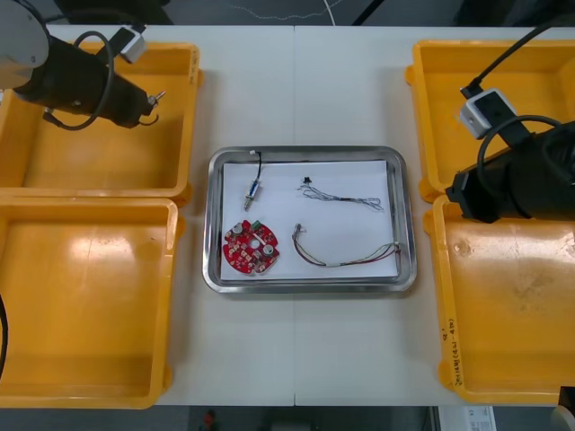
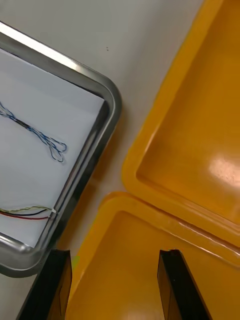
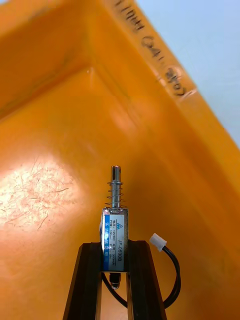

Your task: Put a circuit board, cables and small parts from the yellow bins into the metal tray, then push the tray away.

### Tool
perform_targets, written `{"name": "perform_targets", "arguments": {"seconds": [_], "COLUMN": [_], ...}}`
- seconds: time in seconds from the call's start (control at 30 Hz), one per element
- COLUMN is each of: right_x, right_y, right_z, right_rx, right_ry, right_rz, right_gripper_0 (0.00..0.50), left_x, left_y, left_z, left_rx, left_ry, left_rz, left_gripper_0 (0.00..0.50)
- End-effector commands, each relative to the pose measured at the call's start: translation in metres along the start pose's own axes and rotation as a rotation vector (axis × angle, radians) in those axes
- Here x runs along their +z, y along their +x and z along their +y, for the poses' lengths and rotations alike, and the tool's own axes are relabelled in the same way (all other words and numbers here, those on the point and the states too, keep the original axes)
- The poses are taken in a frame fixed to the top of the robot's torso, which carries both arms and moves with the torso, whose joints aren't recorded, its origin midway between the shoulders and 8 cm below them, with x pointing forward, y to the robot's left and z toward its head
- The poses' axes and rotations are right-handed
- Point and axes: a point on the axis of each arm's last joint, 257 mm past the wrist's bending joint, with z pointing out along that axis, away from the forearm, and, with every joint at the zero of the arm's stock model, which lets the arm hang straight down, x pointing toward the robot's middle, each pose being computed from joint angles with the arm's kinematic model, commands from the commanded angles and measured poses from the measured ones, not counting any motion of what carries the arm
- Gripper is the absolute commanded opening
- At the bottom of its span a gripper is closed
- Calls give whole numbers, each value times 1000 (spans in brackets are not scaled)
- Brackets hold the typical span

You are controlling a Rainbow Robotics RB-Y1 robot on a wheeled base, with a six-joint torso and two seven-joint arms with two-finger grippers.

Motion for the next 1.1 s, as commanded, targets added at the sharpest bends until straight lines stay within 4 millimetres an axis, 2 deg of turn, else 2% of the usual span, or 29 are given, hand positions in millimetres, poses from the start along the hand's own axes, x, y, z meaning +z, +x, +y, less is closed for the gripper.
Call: {"name": "perform_targets", "arguments": {"seconds": [0.03,0.1,0.27,0.4,0.53,0.73,1.1], "right_x": [-21,-24,-31,-34,-33,-22,-10], "right_y": [6,13,47,66,86,109,133], "right_z": [-43,-55,-87,-102,-115,-116,-112], "right_rx": [155,188,236,259,310,377,450], "right_ry": [85,107,173,200,207,180,110], "right_rz": [-28,-24,27,62,99,155,209], "right_gripper_0": [500,500,500,500,500,500,500], "left_x": [-35,-40,-54,-64,-71,-76,-76], "left_y": [-15,-20,-26,-30,-28,-25,-27], "left_z": [14,8,-10,-21,-42,-71,-133], "left_rx": [-44,-52,-68,-76,-84,-96,-143], "left_ry": [-66,-62,-49,-48,-47,-70,-70], "left_rz": [11,16,44,64,109,164,203], "left_gripper_0": [0,0,0,0,0,0,0]}}
